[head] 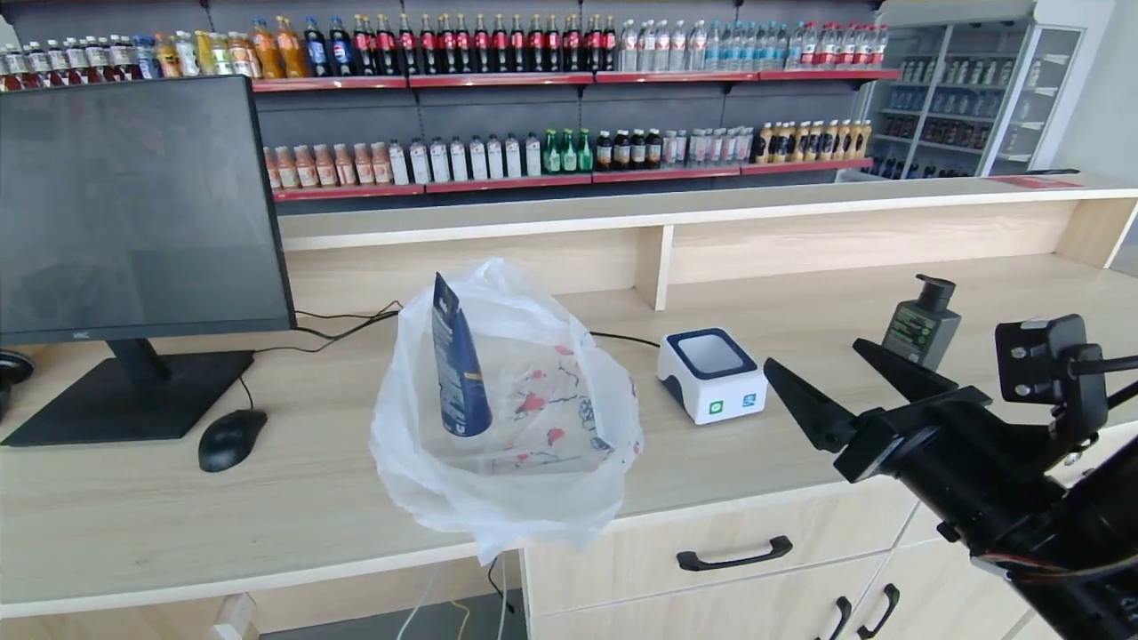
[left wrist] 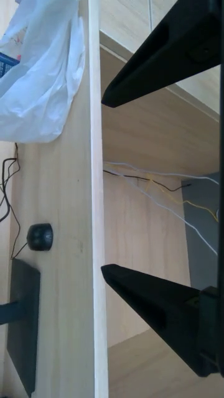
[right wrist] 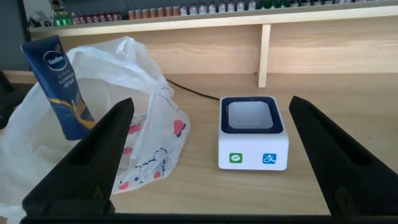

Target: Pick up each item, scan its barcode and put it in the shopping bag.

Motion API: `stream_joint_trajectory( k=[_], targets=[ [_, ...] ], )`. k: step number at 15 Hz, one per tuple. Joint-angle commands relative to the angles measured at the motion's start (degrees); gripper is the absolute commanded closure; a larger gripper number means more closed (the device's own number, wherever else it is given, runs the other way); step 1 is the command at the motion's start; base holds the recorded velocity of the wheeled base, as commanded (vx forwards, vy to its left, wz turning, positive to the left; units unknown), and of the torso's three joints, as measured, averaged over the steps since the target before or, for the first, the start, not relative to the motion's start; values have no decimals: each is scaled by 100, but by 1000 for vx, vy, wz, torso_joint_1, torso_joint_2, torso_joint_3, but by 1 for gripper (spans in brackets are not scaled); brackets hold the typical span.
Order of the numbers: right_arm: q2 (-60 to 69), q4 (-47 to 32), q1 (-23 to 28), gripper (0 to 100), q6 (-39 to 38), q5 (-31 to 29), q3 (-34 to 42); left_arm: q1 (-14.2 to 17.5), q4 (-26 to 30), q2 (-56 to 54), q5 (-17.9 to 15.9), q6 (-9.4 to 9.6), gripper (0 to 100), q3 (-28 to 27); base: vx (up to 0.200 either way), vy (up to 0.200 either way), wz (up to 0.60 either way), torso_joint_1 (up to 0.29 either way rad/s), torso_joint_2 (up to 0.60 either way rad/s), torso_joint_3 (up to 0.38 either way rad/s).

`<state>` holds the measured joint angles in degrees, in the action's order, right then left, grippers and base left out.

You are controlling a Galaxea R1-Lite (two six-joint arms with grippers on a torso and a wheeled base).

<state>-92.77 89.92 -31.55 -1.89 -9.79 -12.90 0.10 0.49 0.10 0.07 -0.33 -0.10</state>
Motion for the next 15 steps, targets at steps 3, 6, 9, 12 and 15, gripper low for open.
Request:
stream_joint_trajectory(
  k=[3, 6, 9, 12, 15],
  targets=[
    [-13, 8, -36, 0, 4, 3, 15, -1, 4, -1, 1, -2, 0, 1, 0, -200, 0, -2, 4, 2],
    [-66, 8, -36, 0, 4, 3, -2, -1, 4, -1, 1, -2, 0, 1, 0, -200, 0, 1, 4, 1],
    [-365, 8, -53, 0, 22, 3, -99, -1, 4, -1, -7, -2, 0, 1, 0, -200, 0, 1, -1, -1],
    [-549, 8, -53, 0, 31, 3, -213, -1, 4, -1, 1, -11, 0, 1, 0, -200, 0, -1, 2, 1],
    [-575, 8, -53, 0, 40, 3, -222, -1, 4, -1, 1, -2, 0, 1, 0, -200, 0, 5, 4, 2]
  ],
)
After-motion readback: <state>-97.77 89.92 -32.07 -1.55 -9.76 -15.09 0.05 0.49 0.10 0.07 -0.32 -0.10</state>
